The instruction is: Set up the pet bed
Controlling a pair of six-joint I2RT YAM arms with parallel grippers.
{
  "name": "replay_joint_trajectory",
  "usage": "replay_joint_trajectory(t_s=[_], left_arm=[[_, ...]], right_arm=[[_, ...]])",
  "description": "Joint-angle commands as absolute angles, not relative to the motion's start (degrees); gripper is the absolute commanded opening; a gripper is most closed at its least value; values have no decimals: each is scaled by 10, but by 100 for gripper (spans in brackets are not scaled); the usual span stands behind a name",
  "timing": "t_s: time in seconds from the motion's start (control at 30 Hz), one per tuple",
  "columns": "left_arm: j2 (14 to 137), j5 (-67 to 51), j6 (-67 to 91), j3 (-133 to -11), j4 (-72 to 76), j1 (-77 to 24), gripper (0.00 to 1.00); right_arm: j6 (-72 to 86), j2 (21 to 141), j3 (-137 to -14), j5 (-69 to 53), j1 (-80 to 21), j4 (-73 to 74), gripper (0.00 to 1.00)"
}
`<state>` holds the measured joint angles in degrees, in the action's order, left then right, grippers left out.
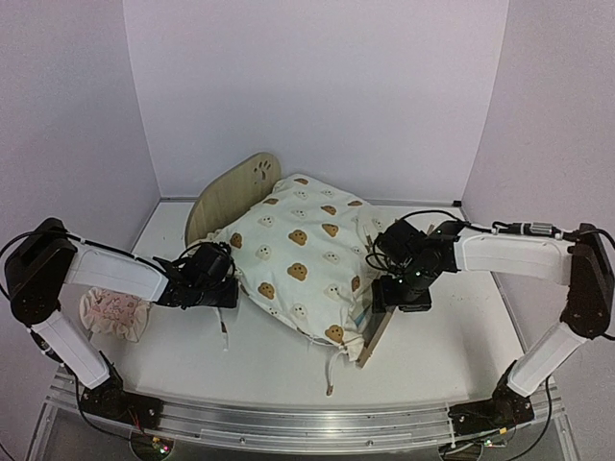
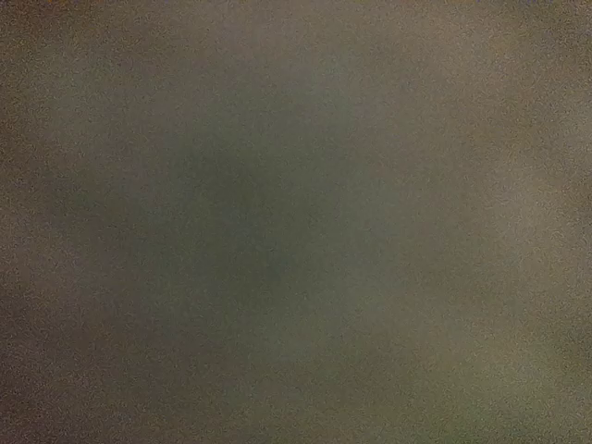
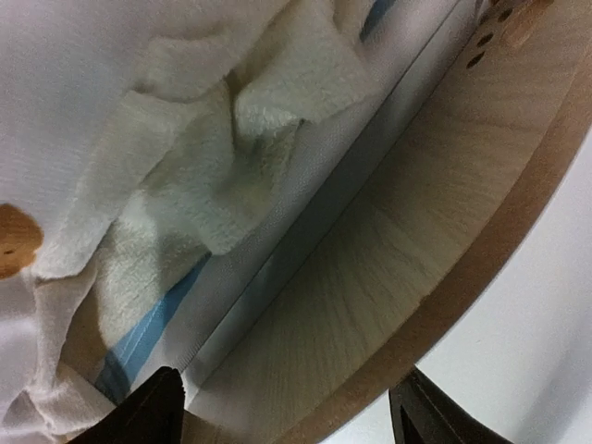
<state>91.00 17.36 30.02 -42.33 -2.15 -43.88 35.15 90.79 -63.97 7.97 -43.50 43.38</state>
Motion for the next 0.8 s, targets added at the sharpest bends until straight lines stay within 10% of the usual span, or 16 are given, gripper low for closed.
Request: replay_joint_trajectory(t_s=[0.0, 0.33, 0.77], left_arm=[[889, 182, 305, -441, 11, -436, 35], [874, 170, 313, -427, 4, -436, 35], [866, 167, 308, -436, -26, -436, 35]], right_arm=[[273, 869, -721, 112, -404, 491, 82], [195, 949, -923, 74, -234, 516, 78], [179, 1219, -1148, -136, -42, 531, 37]])
